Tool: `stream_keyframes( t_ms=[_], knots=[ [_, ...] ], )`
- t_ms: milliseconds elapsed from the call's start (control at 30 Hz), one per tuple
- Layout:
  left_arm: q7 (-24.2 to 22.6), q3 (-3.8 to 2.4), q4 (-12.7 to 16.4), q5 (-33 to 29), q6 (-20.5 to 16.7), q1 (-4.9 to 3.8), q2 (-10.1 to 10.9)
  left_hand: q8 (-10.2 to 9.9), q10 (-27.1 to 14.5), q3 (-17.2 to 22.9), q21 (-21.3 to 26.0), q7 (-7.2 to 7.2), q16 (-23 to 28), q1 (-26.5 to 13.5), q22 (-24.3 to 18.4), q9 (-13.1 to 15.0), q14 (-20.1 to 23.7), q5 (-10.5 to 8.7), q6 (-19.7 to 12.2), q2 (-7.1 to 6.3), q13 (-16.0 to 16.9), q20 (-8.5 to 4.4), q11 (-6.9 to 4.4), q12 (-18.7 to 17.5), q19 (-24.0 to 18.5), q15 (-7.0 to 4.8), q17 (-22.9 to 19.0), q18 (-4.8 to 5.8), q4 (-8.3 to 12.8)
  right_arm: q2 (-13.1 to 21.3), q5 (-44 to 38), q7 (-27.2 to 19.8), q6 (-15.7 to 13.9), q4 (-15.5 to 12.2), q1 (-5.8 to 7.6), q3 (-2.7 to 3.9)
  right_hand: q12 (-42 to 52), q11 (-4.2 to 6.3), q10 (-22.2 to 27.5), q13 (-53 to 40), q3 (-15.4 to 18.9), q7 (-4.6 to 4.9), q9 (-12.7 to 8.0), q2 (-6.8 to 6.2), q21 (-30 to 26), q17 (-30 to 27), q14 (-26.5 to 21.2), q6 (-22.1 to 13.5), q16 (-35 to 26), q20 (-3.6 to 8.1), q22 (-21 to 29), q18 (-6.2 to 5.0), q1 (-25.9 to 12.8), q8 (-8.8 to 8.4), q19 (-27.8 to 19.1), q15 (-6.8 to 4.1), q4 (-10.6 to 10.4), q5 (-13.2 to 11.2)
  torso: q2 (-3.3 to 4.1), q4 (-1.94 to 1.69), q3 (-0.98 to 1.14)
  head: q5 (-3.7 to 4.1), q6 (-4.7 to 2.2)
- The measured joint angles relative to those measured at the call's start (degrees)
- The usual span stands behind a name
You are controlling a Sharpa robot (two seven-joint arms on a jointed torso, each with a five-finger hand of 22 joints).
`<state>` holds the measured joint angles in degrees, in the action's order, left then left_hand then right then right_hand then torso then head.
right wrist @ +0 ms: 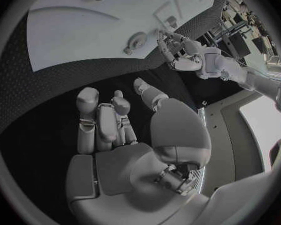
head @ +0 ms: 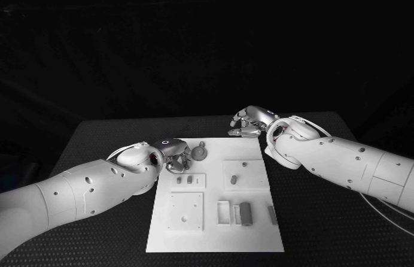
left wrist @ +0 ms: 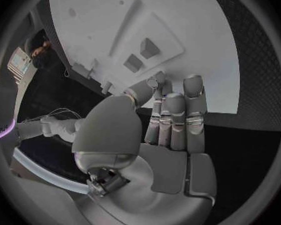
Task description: Assemble the parts on the task board
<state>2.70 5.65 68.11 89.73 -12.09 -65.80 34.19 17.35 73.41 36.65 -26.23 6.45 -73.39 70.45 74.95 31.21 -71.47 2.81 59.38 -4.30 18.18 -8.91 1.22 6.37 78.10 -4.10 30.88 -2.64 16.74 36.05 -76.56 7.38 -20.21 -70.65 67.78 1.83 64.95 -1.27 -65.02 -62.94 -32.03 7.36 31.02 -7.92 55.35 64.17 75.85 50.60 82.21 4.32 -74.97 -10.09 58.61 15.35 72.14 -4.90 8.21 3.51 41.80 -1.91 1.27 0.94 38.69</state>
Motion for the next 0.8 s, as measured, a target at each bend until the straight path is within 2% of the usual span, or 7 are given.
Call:
stream_keyframes(
  t_ms=[367,667,800],
  knots=[
    [-0.01,0.24,-0.1,0.32,0.07,-0.1,-0.11,0.23,0.43,-0.16,0.0,-0.26,0.0,-0.37,-0.01,0.07,0.0,0.0,0.44,0.21,0.19,-0.07,-0.16,0.0,0.08,0.0,0.19,0.0,-0.16,-0.03,0.0,0.0,0.0,-0.01,0.0,0.0,0.0,0.08,-0.08,0.0,0.0,-0.09,-0.01,0.0,0.0,0.0,0.01,-0.1,0.0,0.19,0.0,0.0,0.0,0.0,-0.17,0.01,0.0,0.0,0.01,-0.01,0.02,0.0,0.15],
    [-0.2,0.36,-0.56,0.24,-0.03,-0.08,-0.27,0.22,0.86,-0.16,0.36,-0.3,0.0,-0.37,-0.01,0.07,-0.01,0.0,0.47,0.21,0.44,-0.21,0.04,0.0,0.24,0.01,0.29,0.01,-0.15,0.0,0.0,0.0,0.0,-0.01,0.0,0.0,0.0,0.07,-0.1,0.0,0.0,-0.1,-0.01,0.0,0.0,0.0,0.08,-0.1,0.0,0.17,0.0,0.0,0.0,0.0,-0.18,0.08,0.0,0.0,0.01,-0.03,0.02,0.0,0.01],
    [-0.39,0.41,-0.63,-0.08,-0.19,-0.04,-0.24,-0.35,0.18,-0.39,0.45,0.6,0.0,-0.62,-0.02,-0.21,0.02,0.02,-0.5,-0.03,0.27,-0.22,1.04,-0.89,0.22,0.03,0.45,0.01,-0.37,0.05,0.0,0.0,0.0,-0.01,0.0,0.0,0.0,0.06,-0.1,-0.01,0.0,-0.1,-0.02,0.0,0.0,0.0,0.08,-0.1,0.0,0.17,0.0,0.0,0.0,0.0,-0.18,0.08,0.0,0.0,-0.01,-0.04,0.02,0.04,-0.04]
  ],
)
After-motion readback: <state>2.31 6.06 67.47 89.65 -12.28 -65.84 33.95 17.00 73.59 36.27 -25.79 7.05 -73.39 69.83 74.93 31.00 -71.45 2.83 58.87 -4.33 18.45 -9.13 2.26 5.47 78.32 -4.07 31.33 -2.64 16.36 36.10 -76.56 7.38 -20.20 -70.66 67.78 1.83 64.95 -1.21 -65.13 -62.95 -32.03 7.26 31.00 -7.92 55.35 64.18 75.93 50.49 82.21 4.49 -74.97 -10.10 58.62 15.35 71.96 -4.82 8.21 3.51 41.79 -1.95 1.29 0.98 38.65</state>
